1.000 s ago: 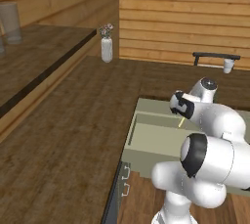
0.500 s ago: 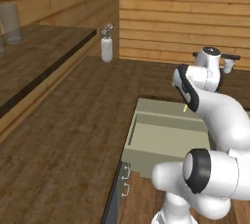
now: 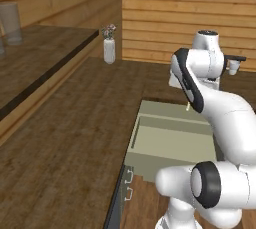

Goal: Take a straw from the drawer in front and place it inside the glass cup on the dining counter.

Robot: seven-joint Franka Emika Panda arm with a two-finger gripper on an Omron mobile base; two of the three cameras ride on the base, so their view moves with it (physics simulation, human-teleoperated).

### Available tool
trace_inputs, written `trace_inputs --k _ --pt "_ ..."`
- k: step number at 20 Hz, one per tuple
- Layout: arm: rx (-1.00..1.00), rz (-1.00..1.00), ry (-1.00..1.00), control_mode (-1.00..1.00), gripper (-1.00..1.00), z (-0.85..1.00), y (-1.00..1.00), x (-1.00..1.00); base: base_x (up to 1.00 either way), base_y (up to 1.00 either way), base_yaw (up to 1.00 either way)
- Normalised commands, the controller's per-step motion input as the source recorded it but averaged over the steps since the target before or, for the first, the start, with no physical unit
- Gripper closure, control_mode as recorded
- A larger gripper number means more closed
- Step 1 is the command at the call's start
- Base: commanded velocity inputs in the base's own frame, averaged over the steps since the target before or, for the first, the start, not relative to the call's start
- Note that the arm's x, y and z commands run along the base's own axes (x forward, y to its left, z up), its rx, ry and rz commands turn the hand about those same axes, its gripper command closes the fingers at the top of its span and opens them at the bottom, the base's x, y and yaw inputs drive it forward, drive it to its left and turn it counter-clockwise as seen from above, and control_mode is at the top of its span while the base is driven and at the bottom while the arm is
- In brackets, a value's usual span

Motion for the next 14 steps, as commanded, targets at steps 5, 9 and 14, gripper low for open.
trace_inputs --k 5,9,14 --pt "-0.07 0.0 0.0 -1.0 1.0 0.0 0.41 -0.63 0.0 0.0 0.0" --pt "0.0 0.0 0.0 1.0 1.0 0.0 0.0 0.0 -0.83 0.01 -0.09" --pt "0.0 0.0 0.0 1.0 1.0 0.0 0.0 0.0 -0.96 -0.89 -0.25"
